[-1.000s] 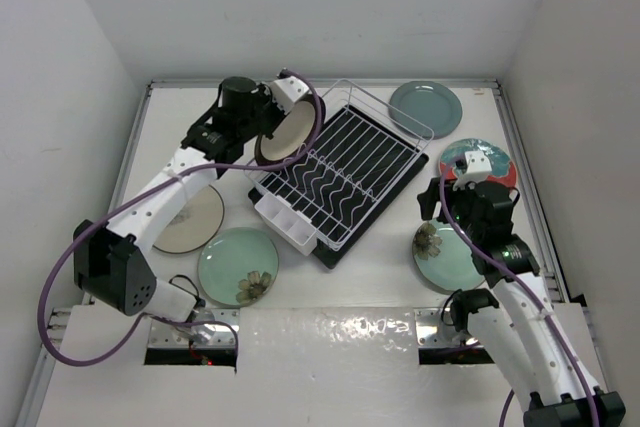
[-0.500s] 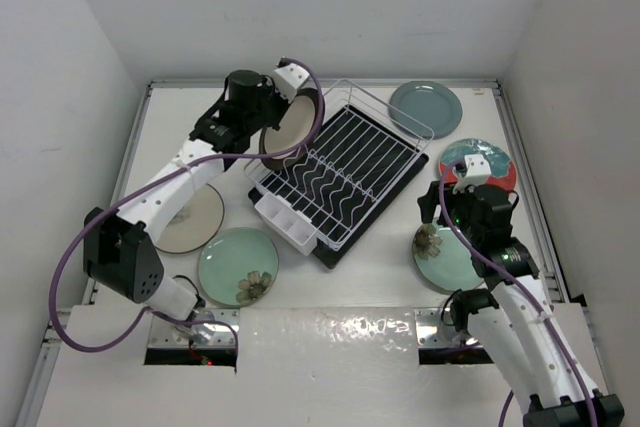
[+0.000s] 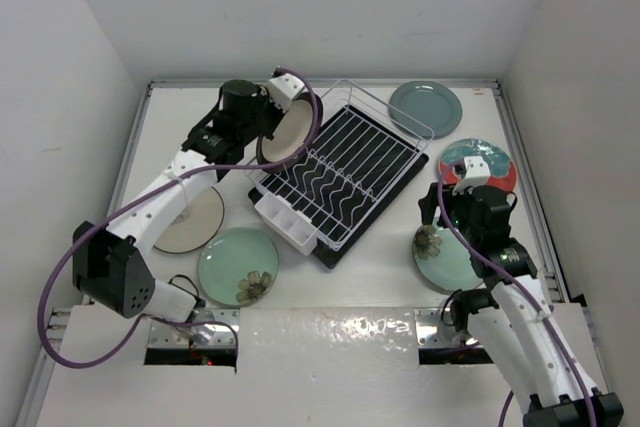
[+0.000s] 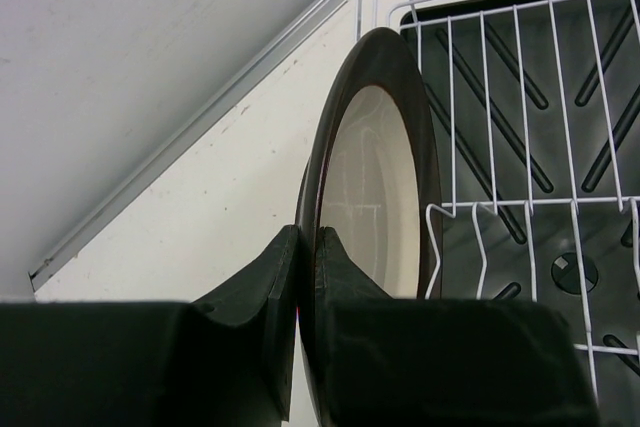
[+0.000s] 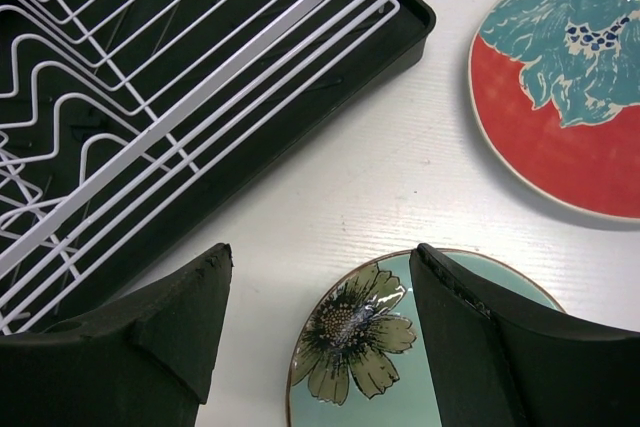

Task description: Load the plates into the dish rack

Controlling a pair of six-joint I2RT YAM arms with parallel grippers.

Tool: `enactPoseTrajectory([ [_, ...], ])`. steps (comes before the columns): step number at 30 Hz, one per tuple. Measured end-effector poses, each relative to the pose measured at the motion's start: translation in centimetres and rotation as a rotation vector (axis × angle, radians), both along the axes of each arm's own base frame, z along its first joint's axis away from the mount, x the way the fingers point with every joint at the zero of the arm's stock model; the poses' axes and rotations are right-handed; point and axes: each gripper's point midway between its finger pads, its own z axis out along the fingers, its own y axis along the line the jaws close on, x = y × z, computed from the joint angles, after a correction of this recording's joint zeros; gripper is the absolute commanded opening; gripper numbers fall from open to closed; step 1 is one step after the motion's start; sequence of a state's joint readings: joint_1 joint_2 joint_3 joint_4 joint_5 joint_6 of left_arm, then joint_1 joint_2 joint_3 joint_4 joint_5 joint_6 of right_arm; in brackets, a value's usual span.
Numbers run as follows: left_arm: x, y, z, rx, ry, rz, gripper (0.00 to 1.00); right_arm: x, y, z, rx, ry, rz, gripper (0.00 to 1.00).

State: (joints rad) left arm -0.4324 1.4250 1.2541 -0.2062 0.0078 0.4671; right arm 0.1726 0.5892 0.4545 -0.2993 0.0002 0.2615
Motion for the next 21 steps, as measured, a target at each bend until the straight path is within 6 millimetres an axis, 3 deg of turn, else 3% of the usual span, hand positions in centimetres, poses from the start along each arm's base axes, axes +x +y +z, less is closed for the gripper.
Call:
enactPoseTrajectory([
  [4,0.0,0.0,-0.2,0.001,0.006,-0.003,0.00,0.0,0.0,0.0,0.000,0.000,-0.001,0.72],
  [10,-0.5,-0.9,-0.4,-0.001,0.018,-0.054,0.11,0.0,-0.1,0.1,-0.001,-0.005,-0.003,0.74],
  [14,-0.8,-1.6,-2.8,0.017,0.088,-0.078,0.12,0.0,-0.2,0.1,-0.005,-0.006,-0.010,0.74],
  [15,-0.8,-1.6,-3.7,0.034,0.105,-0.078,0.12,0.0,-0.3,0.1,-0.006,-0.006,-0.013,0.74],
  [17,-0.6,-1.7,-3.6,0.026,0.103,-0.071,0.00,0.0,-0.3,0.1,-0.010,-0.007,-0.016,0.74],
  [21,0.1,-1.4,-3.7,0.033,0.094,-0.038,0.00,0.1,-0.5,0.1,-0.017,-0.008,-0.018,0.75],
])
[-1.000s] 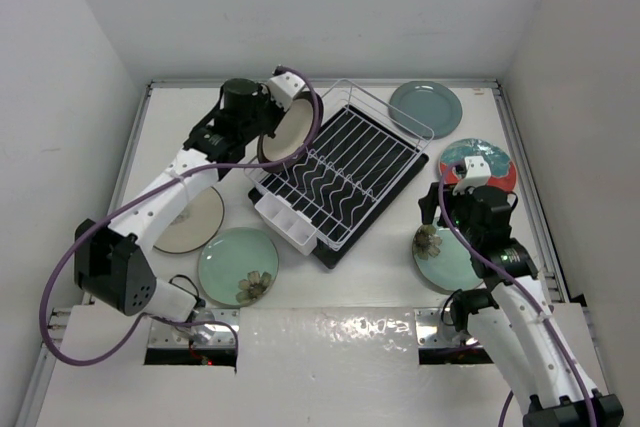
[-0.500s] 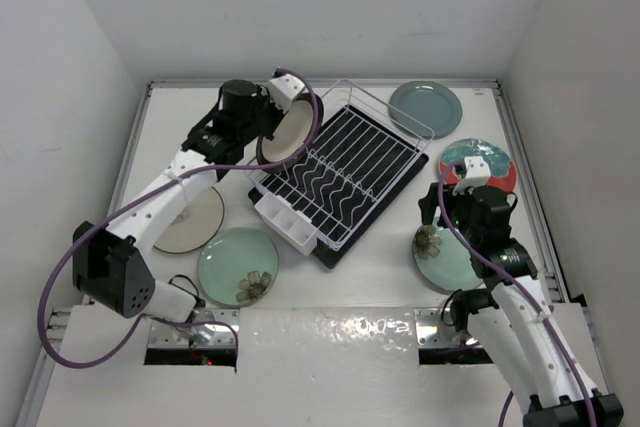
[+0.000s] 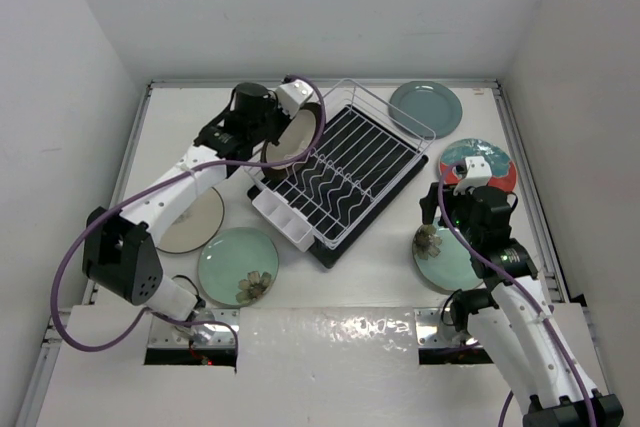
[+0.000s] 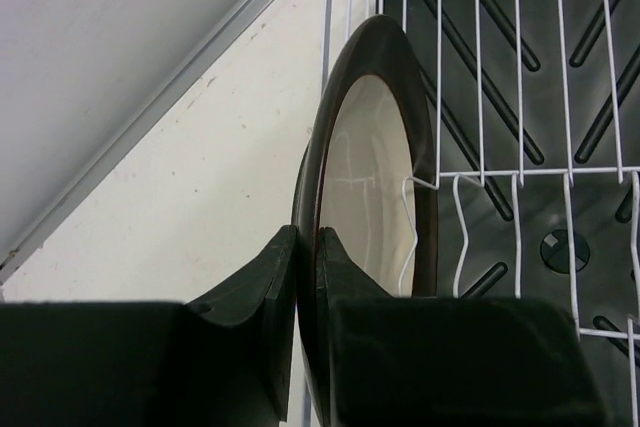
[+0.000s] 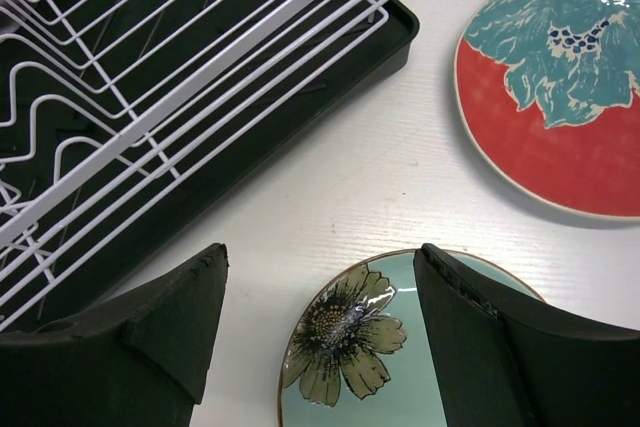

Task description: Load the plates into the dish rack

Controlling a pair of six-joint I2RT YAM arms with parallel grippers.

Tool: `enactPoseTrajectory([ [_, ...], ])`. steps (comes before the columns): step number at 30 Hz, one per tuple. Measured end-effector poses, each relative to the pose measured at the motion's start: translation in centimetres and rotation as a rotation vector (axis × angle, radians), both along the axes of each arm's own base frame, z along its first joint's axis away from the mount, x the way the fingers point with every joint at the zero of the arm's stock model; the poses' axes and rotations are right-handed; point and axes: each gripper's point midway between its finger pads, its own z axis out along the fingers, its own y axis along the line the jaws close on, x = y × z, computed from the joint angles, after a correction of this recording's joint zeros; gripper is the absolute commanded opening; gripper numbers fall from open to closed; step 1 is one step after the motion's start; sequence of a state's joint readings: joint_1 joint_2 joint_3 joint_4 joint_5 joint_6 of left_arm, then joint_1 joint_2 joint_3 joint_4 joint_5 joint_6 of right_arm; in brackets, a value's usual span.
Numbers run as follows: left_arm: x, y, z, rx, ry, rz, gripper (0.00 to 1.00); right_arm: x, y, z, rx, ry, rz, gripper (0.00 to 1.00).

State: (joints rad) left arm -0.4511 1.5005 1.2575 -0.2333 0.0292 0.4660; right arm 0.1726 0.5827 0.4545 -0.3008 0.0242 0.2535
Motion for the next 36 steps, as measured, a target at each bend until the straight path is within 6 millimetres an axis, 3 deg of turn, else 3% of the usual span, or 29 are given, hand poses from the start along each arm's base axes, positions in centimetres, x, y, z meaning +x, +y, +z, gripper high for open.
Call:
enactPoseTrajectory([
  [2,0.2,0.1,0.1,0.005,-0.004,0.011,0.06,0.0,0.0,0.0,-0.003,0.000,0.000,0.75],
  [5,0.1,0.1,0.0,0.005,0.007,0.010,0.22,0.0,-0.1,-0.1,-0.012,0.001,0.002,0.75],
  [9,-1.1,0.4,-3.2,0.043,0.122,0.005,0.44,-0.2,-0.2,-0.3,-0.021,0.013,0.006,0.75],
  [12,-2.3,1.0,-5.5,0.078,0.214,0.016,0.52,-0.2,-0.2,-0.4,-0.025,0.016,0.007,0.75],
  [16,-2.8,1.3,-5.5,0.089,0.253,0.030,0.59,-0.2,-0.2,-0.5,-0.025,0.020,0.008,0.75],
  [19,-2.1,1.0,-3.1,0.061,0.219,0.041,0.64,-0.2,-0.1,-0.8,-0.025,0.032,0.012,0.74],
  [25,-0.5,-0.2,3.6,-0.025,0.105,0.031,0.87,-0.2,0.2,-2.0,-0.029,0.081,0.030,0.75],
  [26,-0.3,-0.4,4.7,-0.039,0.088,0.024,0.97,-0.2,0.3,-2.2,-0.029,0.093,0.039,0.75],
  [27,-0.3,-0.6,5.6,-0.048,0.074,0.016,0.99,-0.2,0.4,-2.4,-0.031,0.102,0.045,0.75],
  [31,-0.4,-0.9,9.0,-0.086,0.037,0.004,1.00,-0.1,0.8,-2.9,-0.029,0.123,0.071,0.75],
  [34,0.1,0.4,13.7,-0.130,-0.025,0.048,1.00,0.3,1.4,-2.8,-0.015,0.124,0.095,0.75],
  [36,1.1,2.7,17.0,-0.171,-0.072,0.095,0.98,0.7,1.8,-2.7,-0.006,0.128,0.113,0.75],
])
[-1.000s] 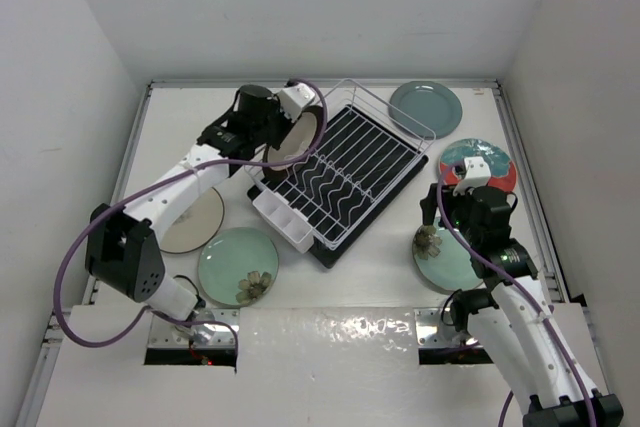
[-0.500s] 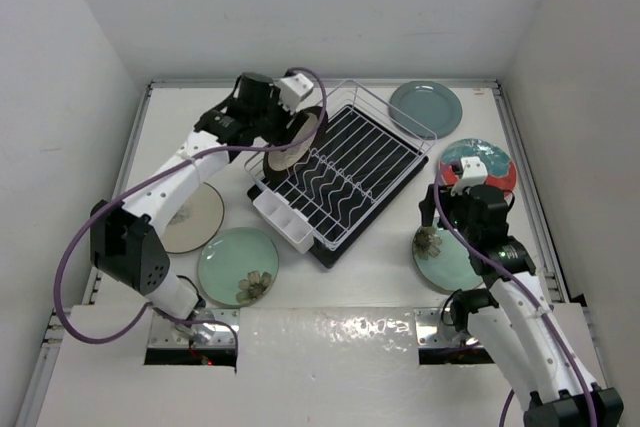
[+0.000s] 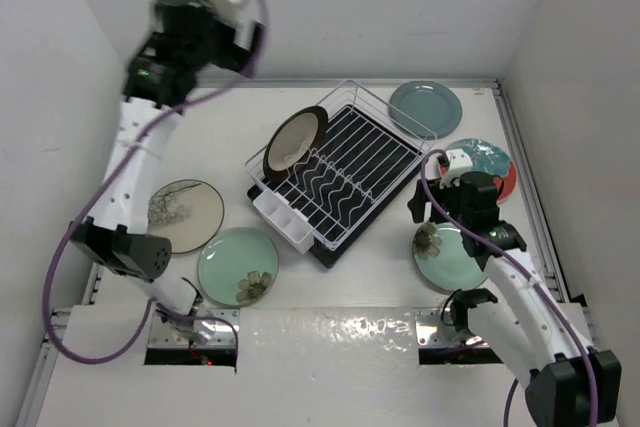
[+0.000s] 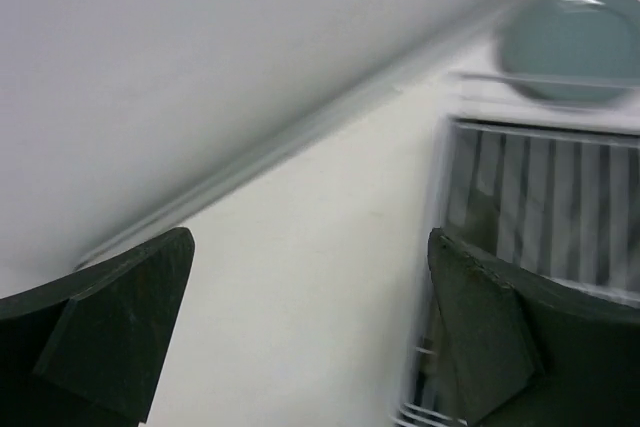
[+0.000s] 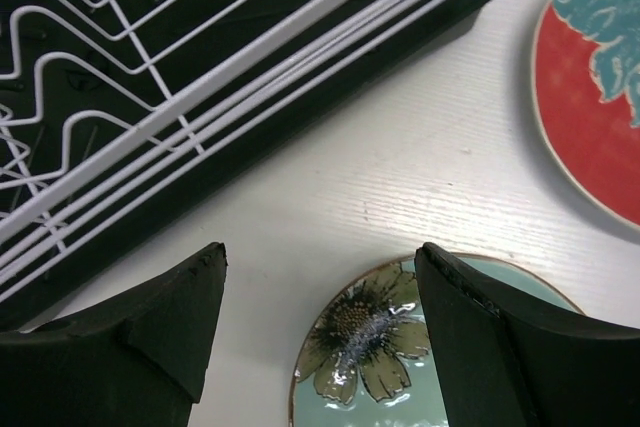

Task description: Load the plates into the dish rack

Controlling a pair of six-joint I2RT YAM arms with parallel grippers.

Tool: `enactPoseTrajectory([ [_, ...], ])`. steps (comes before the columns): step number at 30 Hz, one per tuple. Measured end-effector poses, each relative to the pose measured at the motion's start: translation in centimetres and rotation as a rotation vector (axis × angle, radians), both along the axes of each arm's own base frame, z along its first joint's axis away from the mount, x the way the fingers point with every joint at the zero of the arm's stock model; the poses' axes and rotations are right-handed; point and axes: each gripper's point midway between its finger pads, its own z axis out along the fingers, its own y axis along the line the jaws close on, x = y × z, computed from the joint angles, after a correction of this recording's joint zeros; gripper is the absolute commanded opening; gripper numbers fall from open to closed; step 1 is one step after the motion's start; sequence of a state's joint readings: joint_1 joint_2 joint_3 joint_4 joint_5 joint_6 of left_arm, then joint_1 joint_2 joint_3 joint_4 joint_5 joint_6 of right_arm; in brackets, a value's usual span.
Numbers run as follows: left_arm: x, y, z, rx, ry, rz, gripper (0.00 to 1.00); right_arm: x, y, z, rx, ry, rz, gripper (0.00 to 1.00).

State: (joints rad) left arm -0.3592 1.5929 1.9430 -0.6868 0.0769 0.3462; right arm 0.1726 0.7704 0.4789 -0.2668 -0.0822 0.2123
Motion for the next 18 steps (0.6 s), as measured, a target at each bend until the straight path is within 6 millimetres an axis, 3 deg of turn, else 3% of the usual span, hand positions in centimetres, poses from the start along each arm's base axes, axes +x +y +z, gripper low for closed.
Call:
enactPoseTrajectory([
  [1,1.5,3.8,2.1,-0.037,-0.032,0.081,0.97,0.2,0.2,0.0,0.005,0.005,0.009,0.75],
  [2,2.6,7.7,2.8,-0.058,-0.040,0.159,0.96,0.4,0.5,0.1,0.010,0.010,0.019,0.75],
  [4,3.9,16.5,1.4,-0.075,0.004,0.341,0.94,0.9,0.9,0.3,0.017,0.017,0.036,0.75],
  [5,4.0,20.8,-0.9,-0.086,0.062,0.431,0.92,1.2,1.1,0.5,0.022,0.020,0.049,0.74],
  [7,2.2,28.2,-7.8,-0.121,0.235,0.581,0.88,1.8,1.7,0.9,0.032,0.023,0.072,0.74],
  [9,-1.6,32.7,-15.9,-0.169,0.440,0.693,0.88,2.4,2.2,1.3,0.043,0.025,0.093,0.72],
  [11,-7.1,34.3,-23.9,-0.219,0.664,0.776,0.89,2.8,2.6,1.3,0.051,0.031,0.110,0.71],
  [13,-11.7,33.6,-28.9,-0.254,0.831,0.811,0.89,3.1,3.0,1.3,0.062,0.041,0.126,0.70],
  [15,-14.7,32.9,-31.2,-0.298,0.909,0.821,0.87,3.3,3.4,1.1,0.071,0.055,0.142,0.69],
  [18,-16.4,33.8,-31.5,-0.401,0.897,0.839,0.83,3.6,3.8,0.9,0.085,0.065,0.155,0.67],
])
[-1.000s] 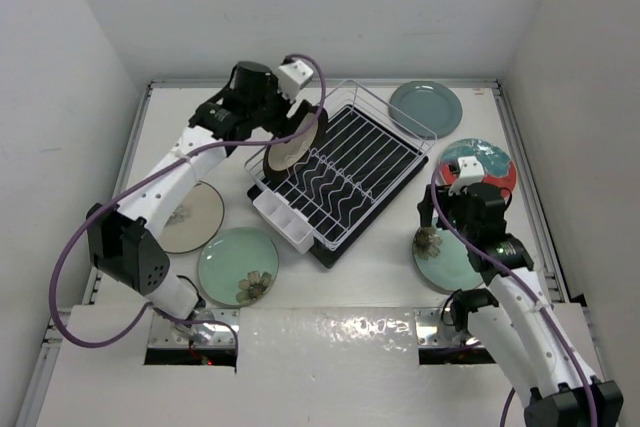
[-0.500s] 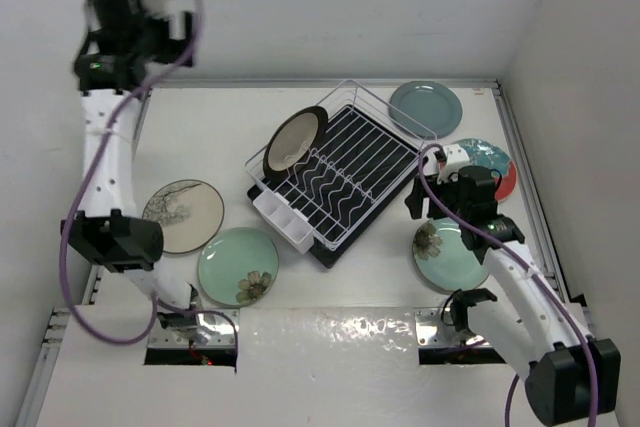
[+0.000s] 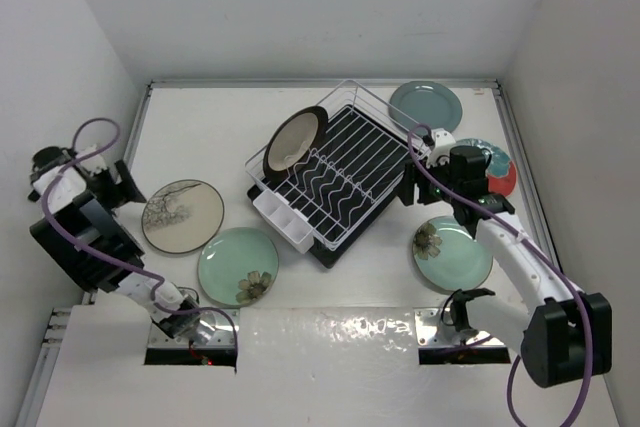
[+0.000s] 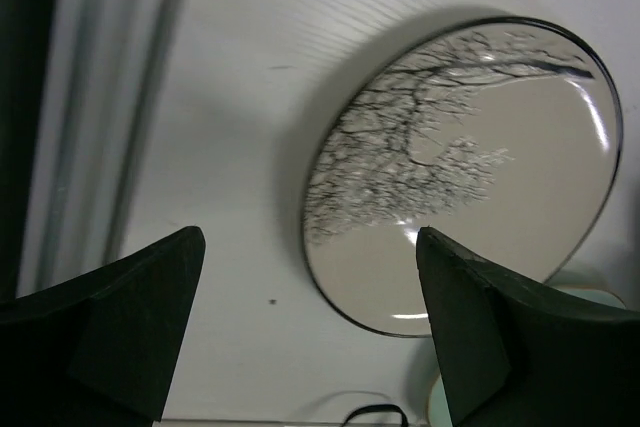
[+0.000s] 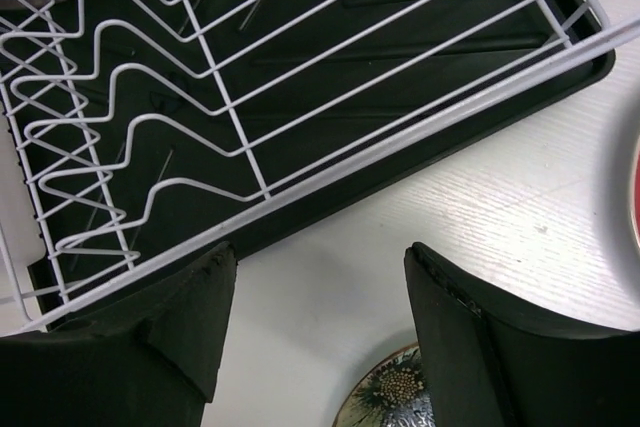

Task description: Load the plates into the dish rack

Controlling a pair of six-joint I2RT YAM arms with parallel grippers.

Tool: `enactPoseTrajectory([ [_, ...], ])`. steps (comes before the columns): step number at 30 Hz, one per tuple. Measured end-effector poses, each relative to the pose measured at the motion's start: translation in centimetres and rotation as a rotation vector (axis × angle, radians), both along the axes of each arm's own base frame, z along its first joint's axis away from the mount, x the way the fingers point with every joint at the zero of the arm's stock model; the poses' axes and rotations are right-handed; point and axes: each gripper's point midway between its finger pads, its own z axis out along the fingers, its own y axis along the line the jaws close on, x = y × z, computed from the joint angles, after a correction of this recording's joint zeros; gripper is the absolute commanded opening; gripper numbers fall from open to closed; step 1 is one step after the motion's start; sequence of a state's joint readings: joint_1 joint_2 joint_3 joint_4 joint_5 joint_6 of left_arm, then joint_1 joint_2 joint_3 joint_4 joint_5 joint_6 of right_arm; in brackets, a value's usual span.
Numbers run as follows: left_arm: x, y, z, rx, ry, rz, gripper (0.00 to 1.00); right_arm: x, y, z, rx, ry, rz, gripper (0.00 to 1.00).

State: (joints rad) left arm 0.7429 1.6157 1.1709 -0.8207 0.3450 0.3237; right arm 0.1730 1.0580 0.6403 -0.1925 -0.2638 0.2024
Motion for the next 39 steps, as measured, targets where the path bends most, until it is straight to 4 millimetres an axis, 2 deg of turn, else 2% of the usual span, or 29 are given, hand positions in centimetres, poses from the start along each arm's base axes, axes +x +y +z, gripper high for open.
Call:
enactPoseTrajectory([
  [3,-0.5,2.5,-0.1,-0.003,-0.058,0.045,0.83,0.3,0.4,0.0,0.015,0.004,0.009,0.65],
  [4,-0.5,2.7,-0.3,-0.005,-0.069,0.043,0.83,0.3,0.5,0.0,0.018,0.006,0.012,0.65],
  [6,-0.5,2.2,-1.3,-0.016,-0.079,0.020,0.83,0.5,0.7,0.2,0.022,0.006,0.015,0.65],
  [11,-1.9,-0.7,-5.0,-0.114,-0.034,-0.029,0.78,0.6,1.0,0.8,0.034,-0.008,0.006,0.64],
  [13,-2.4,-1.3,-6.4,-0.149,-0.004,-0.032,0.72,0.6,1.1,1.3,0.041,-0.021,-0.003,0.64],
  [19,-1.5,-0.7,-7.0,-0.143,-0.027,-0.035,0.49,0.4,1.2,2.8,0.060,-0.064,-0.016,0.64],
  [22,-0.9,-0.7,-7.4,-0.125,-0.033,-0.064,0.24,0.2,1.2,3.2,0.066,-0.072,-0.026,0.64],
  [23,-0.7,-1.0,-7.5,-0.128,-0.034,-0.079,0.11,0.1,1.2,3.3,0.067,-0.072,-0.030,0.64],
  [26,0.4,-2.1,-7.3,-0.167,-0.068,-0.101,0.00,-0.1,0.9,3.6,0.066,-0.078,-0.043,0.64],
  [29,0.7,-3.4,-7.3,-0.249,-0.072,-0.093,0.00,-0.4,0.8,4.0,0.069,-0.095,-0.053,0.64],
  [33,1.2,-3.3,-6.7,-0.274,-0.057,-0.089,0.00,-0.7,0.5,4.2,0.062,-0.105,-0.065,0.64],
  [35,2.0,-2.9,-5.5,-0.270,-0.067,-0.098,0.00,-0.8,0.3,4.2,0.059,-0.105,-0.071,0.64],
  [39,4.6,-1.4,-1.5,-0.202,-0.163,-0.134,0.00,-0.8,0.3,4.0,0.059,-0.101,-0.072,0.64],
])
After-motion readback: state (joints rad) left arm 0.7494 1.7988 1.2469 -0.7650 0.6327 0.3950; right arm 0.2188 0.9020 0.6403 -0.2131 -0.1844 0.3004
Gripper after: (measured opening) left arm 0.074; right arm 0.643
